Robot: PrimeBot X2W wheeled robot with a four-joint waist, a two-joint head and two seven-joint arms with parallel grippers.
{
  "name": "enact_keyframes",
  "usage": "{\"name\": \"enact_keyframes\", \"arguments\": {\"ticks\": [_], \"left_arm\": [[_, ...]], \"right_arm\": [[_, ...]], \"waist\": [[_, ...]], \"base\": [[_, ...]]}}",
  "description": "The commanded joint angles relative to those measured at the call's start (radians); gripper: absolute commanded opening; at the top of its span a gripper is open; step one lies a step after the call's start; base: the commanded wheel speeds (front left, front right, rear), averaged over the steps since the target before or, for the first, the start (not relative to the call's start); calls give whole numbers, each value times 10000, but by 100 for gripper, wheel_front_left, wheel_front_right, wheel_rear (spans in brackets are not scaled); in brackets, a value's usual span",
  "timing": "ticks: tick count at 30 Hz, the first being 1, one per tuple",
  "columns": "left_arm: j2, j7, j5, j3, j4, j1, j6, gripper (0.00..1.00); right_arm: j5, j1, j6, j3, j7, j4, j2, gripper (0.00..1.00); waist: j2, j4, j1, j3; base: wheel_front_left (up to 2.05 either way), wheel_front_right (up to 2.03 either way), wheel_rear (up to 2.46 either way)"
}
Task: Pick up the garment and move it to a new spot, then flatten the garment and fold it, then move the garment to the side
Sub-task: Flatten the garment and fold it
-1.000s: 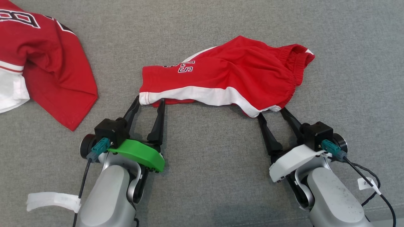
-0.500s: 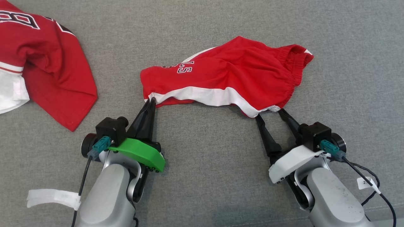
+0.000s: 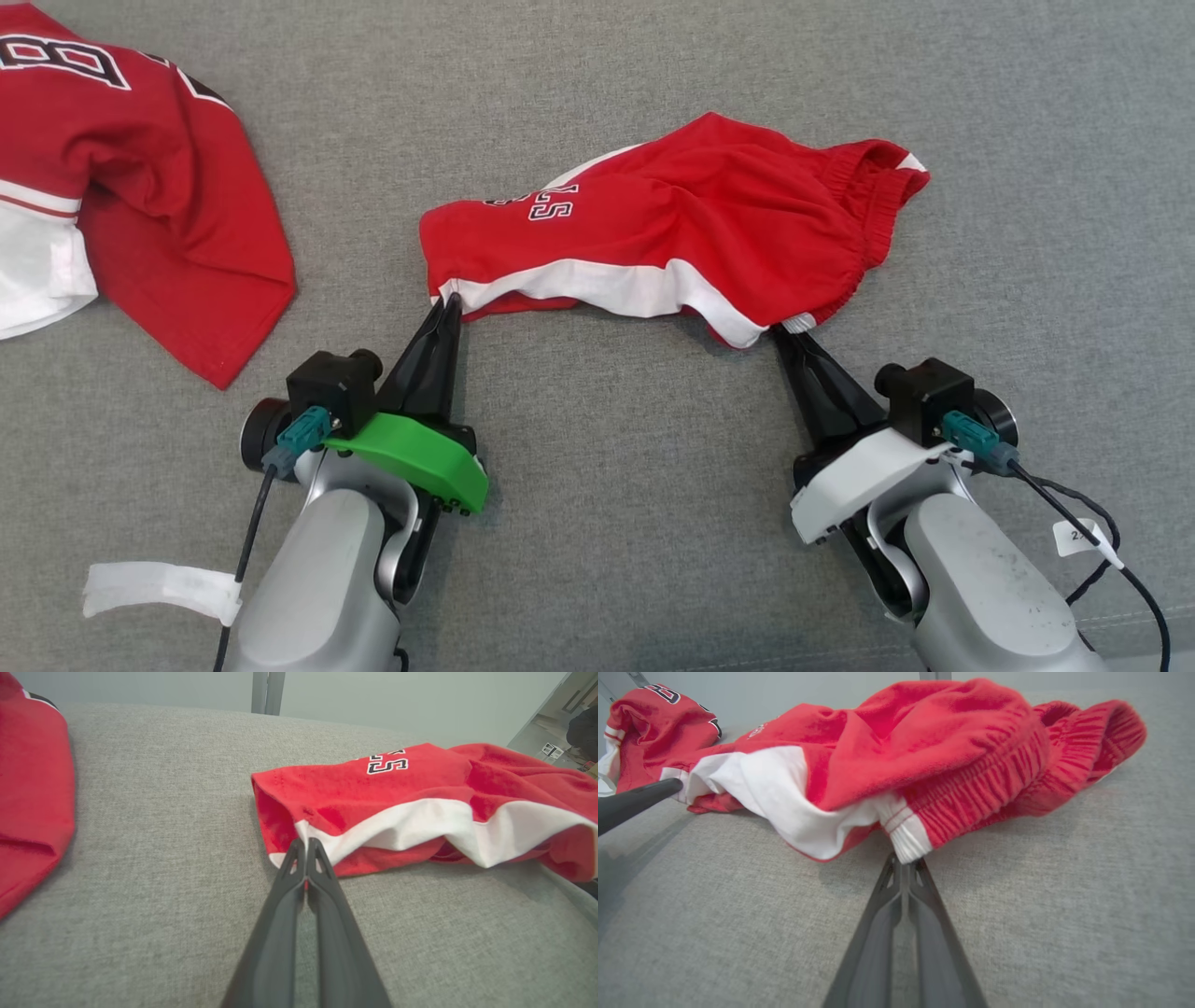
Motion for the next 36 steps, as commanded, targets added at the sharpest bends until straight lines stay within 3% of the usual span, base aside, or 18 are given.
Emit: {"name": "enact_keyframes", "arguments": {"ticks": [1,23,30,36], "left_arm": [[11,-6,50,59,29,130,-28,0],[-81,-6,119,344,557,2644,-29,0],[70,-6,256,455,-29,2718,-29,0],[697,-6,523,61,-567,514,-27,0]], "right_arm": [[82,130,-14,3,-25,-20,-71,0],[613,2468,-14,-22,-25,-178,-257,0],[763,2415,-14,-82,-25,-598,-472,0],[929,-12,-14,466,13,-408,-1444,0]], "waist": [[0,-33,0,-75],[0,-254,0,-3758],[0,-283,0,-3881],[0,-277,0,-2879]], "base": [[0,0,0],[0,0,0],[0,0,0],[0,0,0]]}}
